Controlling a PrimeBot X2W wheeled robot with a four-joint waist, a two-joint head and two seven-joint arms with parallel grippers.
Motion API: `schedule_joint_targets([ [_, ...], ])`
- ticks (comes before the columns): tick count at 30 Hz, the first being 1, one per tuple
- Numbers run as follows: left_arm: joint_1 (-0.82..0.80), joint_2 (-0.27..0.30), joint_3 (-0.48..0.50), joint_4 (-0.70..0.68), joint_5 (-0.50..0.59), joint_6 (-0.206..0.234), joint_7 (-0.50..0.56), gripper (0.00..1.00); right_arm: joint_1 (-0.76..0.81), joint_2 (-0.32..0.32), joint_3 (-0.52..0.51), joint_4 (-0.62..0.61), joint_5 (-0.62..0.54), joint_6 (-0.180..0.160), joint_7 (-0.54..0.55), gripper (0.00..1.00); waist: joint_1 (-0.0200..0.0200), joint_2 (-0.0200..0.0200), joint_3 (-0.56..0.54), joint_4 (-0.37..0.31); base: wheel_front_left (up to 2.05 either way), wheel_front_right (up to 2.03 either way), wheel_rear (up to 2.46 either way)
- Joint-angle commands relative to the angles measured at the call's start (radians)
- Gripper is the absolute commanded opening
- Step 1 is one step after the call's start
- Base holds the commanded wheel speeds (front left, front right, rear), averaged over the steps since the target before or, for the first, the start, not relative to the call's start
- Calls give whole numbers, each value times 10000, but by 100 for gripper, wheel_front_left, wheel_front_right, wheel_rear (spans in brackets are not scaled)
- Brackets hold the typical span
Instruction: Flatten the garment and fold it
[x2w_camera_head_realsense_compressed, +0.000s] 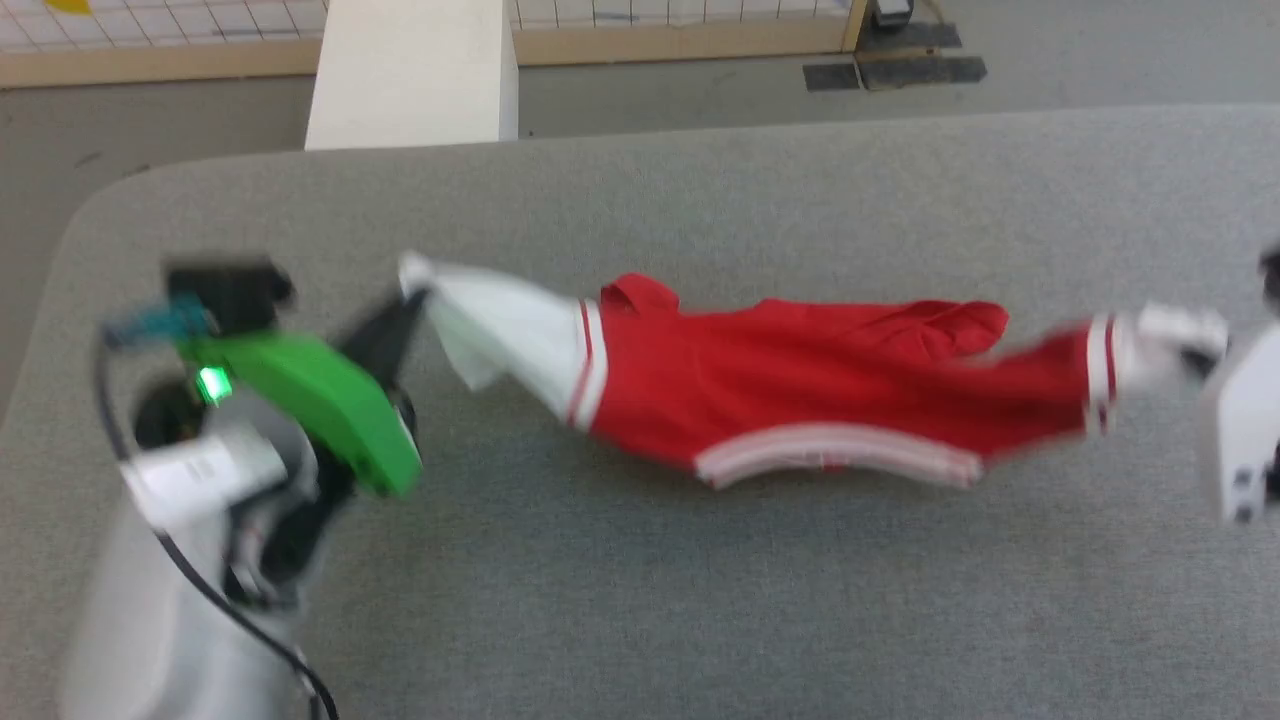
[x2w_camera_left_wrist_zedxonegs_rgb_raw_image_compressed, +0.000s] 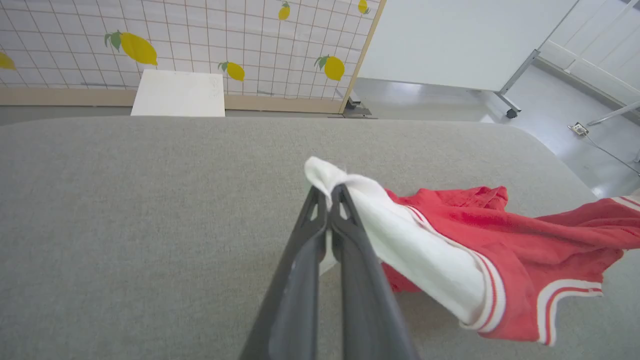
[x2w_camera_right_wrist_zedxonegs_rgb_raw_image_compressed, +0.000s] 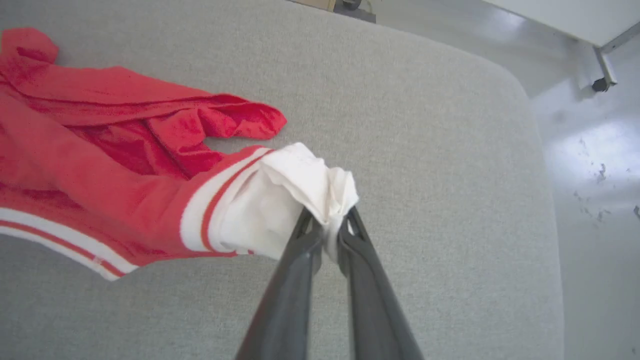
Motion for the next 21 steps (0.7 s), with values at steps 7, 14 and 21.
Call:
schedule_joint_targets([
  [7, -4346, 490, 539, 857, 252, 435, 354, 0, -4699, -1118, 1512, 1295, 37, -15, -443, 0, 0, -1, 1895, -253, 0, 0, 0],
  [14, -8148, 498, 774, 2663, 1256, 1132, -996, 0, -8879, -503, 1708, 3361, -1156, -15, -2534, 0, 0, -1, 3273, -399, 0, 0, 0],
  [21, -10433, 223, 1189, 4043, 1491, 1491, -3114, 0, -11306, 342, 1276, 4950, -2592, -15, -5222, 0, 0, -1, 3685, -364, 0, 0, 0],
])
